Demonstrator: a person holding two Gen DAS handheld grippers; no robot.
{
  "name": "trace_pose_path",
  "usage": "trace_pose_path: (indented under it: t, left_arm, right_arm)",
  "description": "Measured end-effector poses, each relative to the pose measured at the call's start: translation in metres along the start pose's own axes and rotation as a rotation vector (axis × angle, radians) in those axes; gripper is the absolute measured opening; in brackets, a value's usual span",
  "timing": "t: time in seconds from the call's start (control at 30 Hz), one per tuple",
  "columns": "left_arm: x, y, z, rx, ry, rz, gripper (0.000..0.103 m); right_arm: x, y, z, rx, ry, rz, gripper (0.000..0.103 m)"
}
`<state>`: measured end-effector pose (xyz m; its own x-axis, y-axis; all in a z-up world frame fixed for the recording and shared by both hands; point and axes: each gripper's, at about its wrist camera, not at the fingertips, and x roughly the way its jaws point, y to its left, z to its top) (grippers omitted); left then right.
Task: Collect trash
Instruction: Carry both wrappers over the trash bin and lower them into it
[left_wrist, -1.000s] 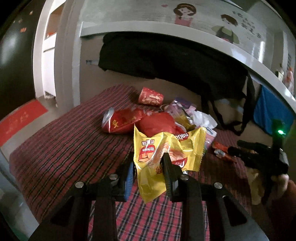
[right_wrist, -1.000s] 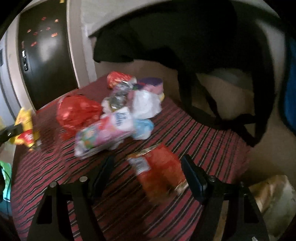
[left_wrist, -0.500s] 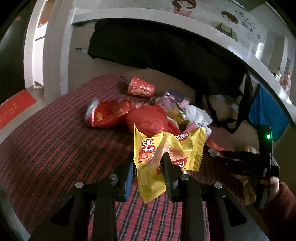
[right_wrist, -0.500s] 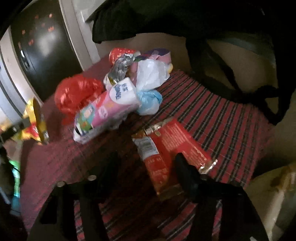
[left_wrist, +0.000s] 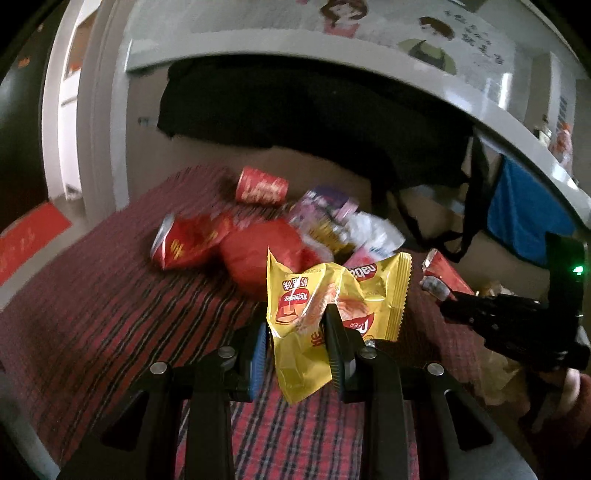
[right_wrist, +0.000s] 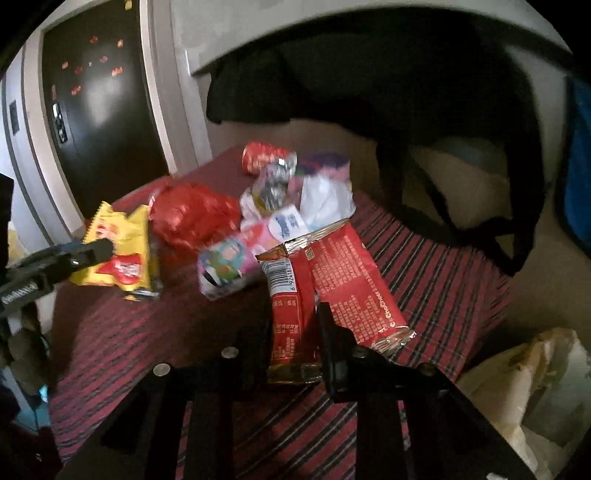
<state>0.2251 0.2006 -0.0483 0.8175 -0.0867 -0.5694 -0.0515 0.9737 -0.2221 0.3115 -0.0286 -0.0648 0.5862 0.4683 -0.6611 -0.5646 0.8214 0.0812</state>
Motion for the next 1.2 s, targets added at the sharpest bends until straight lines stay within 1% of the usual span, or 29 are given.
trace_pose_path:
  t: [0.13, 0.23, 0.3, 0.37, 0.43, 0.47, 0.53, 0.57, 0.67, 0.73, 0.83, 0.93, 1.13, 1.2]
  left_arm:
    - [-0.004, -0.029, 0.01, 0.038, -0.029, -0.032, 0.03]
    - [-0.004, -0.061, 0.016, 0.077, -0.047, -0.074, 0.03]
    - [0.0, -0.087, 0.02, 0.103, -0.059, -0.103, 0.03]
    - [0.008, -0.113, 0.024, 0.131, -0.064, -0.129, 0.03]
    - [0.019, -0.147, 0.027, 0.167, -0.062, -0.17, 0.03]
    - [0.022, -0.158, 0.027, 0.18, -0.063, -0.183, 0.03]
    - [0.034, -0.187, 0.029, 0.212, -0.051, -0.214, 0.03]
    - [0.042, -0.203, 0.03, 0.224, -0.034, -0.24, 0.03]
    - [0.066, -0.246, 0.03, 0.256, 0.024, -0.286, 0.03]
    - [0.078, -0.269, 0.028, 0.276, 0.055, -0.305, 0.03]
    - [0.096, -0.301, 0.023, 0.313, 0.078, -0.31, 0.03]
    - [0.11, -0.317, 0.018, 0.334, 0.114, -0.323, 0.03]
    - [0.127, -0.333, 0.014, 0.342, 0.145, -0.329, 0.03]
    - [0.132, -0.338, 0.012, 0.341, 0.157, -0.333, 0.03]
  right_arm:
    - [-0.035, -0.011, -0.002, 0.055, -0.056, -0.02, 0.022]
    - [-0.065, -0.025, -0.01, 0.087, -0.104, -0.068, 0.022]
    - [-0.091, -0.043, -0.018, 0.117, -0.142, -0.113, 0.022]
    - [-0.109, -0.06, -0.023, 0.14, -0.162, -0.157, 0.022]
    - [-0.132, -0.084, -0.033, 0.177, -0.188, -0.219, 0.022]
    - [-0.142, -0.095, -0.039, 0.193, -0.196, -0.249, 0.022]
    - [-0.157, -0.119, -0.048, 0.234, -0.198, -0.295, 0.022]
    - [-0.161, -0.13, -0.051, 0.255, -0.196, -0.305, 0.022]
    - [-0.176, -0.166, -0.06, 0.314, -0.183, -0.387, 0.022]
    - [-0.183, -0.184, -0.066, 0.365, -0.183, -0.386, 0.022]
    - [-0.183, -0.205, -0.076, 0.425, -0.177, -0.378, 0.022]
    - [-0.178, -0.212, -0.082, 0.428, -0.166, -0.387, 0.022]
    - [-0.174, -0.23, -0.093, 0.465, -0.167, -0.379, 0.023]
    - [-0.167, -0.235, -0.095, 0.48, -0.157, -0.371, 0.023]
